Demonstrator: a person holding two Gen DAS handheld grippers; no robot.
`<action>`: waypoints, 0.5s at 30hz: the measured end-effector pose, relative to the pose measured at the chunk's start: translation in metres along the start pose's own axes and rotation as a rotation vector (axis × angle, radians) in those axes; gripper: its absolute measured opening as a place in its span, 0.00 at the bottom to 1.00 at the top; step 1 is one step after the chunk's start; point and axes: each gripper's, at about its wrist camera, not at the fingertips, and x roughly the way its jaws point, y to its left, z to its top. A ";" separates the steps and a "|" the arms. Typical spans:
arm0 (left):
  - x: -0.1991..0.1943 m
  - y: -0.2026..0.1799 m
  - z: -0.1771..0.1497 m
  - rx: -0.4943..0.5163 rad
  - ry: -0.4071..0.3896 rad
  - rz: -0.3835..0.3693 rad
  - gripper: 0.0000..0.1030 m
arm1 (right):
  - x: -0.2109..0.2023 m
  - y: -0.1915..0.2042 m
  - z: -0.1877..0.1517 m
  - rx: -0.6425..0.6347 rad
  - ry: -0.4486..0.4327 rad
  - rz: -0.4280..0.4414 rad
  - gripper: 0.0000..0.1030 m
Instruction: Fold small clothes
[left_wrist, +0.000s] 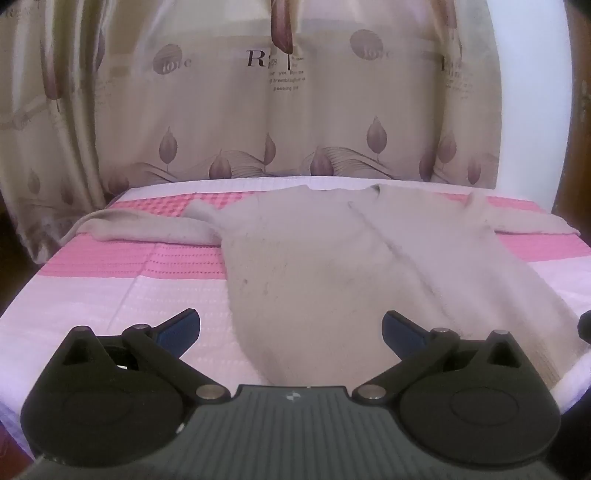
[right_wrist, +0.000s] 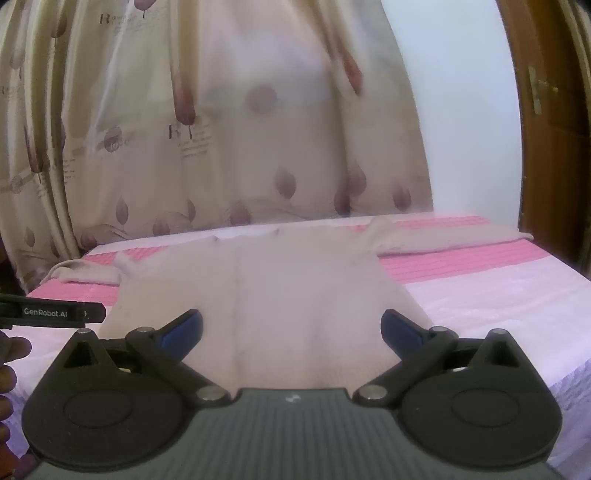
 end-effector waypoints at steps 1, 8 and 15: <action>0.000 0.000 0.000 0.001 0.000 0.000 1.00 | 0.001 0.000 0.000 0.000 0.001 0.000 1.00; 0.006 0.003 0.002 0.004 -0.003 0.002 1.00 | 0.004 -0.002 0.002 0.002 0.012 0.005 1.00; 0.008 0.000 -0.002 0.010 0.013 0.006 1.00 | 0.008 -0.001 0.000 0.003 0.026 0.010 1.00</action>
